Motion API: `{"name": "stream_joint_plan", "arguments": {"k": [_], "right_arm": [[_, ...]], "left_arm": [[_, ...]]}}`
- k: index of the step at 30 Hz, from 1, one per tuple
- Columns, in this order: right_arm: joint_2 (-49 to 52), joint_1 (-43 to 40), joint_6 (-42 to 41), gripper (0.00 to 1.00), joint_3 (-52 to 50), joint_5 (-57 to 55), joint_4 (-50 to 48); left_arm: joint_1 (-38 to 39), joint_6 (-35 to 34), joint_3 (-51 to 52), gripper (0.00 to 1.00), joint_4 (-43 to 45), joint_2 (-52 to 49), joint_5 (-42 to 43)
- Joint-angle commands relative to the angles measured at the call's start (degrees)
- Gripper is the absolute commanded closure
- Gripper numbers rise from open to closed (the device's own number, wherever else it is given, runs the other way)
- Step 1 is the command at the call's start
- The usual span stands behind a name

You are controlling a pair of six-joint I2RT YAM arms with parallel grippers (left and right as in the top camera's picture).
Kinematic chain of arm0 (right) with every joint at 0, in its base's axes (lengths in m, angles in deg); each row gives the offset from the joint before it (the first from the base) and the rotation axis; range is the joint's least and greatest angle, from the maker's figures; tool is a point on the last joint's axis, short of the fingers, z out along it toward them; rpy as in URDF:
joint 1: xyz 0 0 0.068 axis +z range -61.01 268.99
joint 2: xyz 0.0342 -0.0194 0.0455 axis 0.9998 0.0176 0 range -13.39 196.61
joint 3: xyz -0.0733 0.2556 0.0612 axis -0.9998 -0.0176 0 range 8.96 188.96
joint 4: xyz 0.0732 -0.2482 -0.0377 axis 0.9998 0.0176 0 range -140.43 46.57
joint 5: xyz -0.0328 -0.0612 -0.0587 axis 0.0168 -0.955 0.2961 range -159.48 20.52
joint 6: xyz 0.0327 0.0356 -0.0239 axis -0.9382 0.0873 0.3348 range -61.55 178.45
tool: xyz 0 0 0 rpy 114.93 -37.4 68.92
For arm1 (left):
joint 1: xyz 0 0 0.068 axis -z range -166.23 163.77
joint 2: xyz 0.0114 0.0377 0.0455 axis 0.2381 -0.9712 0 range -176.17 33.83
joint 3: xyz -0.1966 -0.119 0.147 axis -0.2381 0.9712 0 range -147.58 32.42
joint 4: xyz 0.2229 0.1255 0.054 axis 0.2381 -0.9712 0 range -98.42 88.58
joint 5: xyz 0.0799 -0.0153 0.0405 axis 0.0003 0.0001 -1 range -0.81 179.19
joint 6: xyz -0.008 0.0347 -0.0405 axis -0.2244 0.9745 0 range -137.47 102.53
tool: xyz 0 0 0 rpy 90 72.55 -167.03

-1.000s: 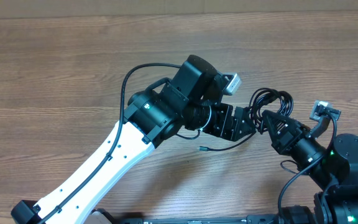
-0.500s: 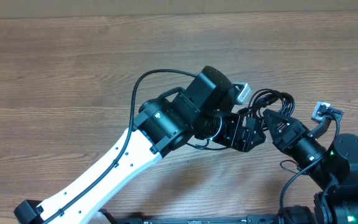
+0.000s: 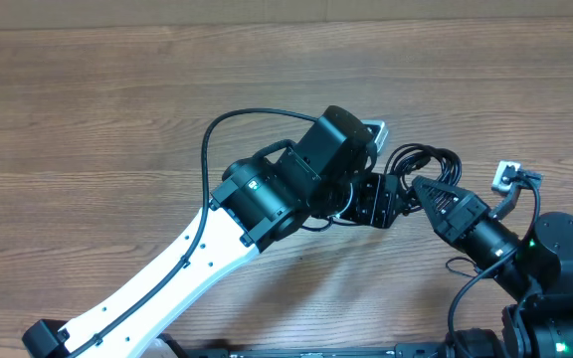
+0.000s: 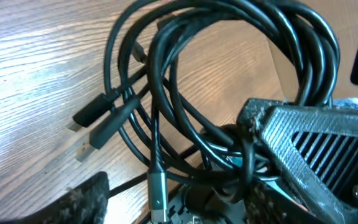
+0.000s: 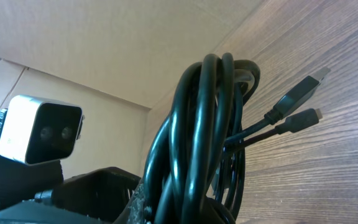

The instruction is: Untangle cables

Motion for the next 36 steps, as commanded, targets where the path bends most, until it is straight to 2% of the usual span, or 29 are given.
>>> {"name": "stream_joint_plan", "arguments": {"k": [1,4,10,13,18,28,33,36], "right_arm": [[-0.63,-0.04,-0.22,0.96,1.57,2.16,-0.94],[-0.63,-0.04,-0.22,0.96,1.57,2.64,-1.18],[-0.63,-0.04,-0.22,0.96,1.57,3.43,-1.53],[-0.63,-0.04,-0.2,0.96,1.57,3.39,-1.53],[-0.63,-0.04,1.22,0.96,1.57,3.37,-1.49],[-0.63,-0.04,1.36,0.96,1.57,3.39,-0.79],[-0.63,-0.07,1.38,0.96,1.57,2.6,1.9],[-0.63,-0.07,1.36,0.96,1.57,-2.43,5.68]], "left_arm": [[0.09,-1.51,-1.18,0.37,-0.46,-0.72,-4.55],[0.09,-1.53,-1.16,0.45,-1.2,-1.46,-4.94],[0.09,-4.09,-1.18,0.53,-2.08,-4.26,-4.17],[0.09,-4.07,-1.16,0.65,-2.08,-5.51,-2.47],[0.09,-4.07,-1.18,0.96,-2.05,-5.66,-2.34],[0.09,-4.07,-1.18,0.96,-0.74,-5.66,-2.38],[-0.09,-4.63,-1.18,0.96,2.71,-5.64,-3.32],[-0.09,-4.72,-1.18,0.96,6.23,-5.44,-4.42]]}}
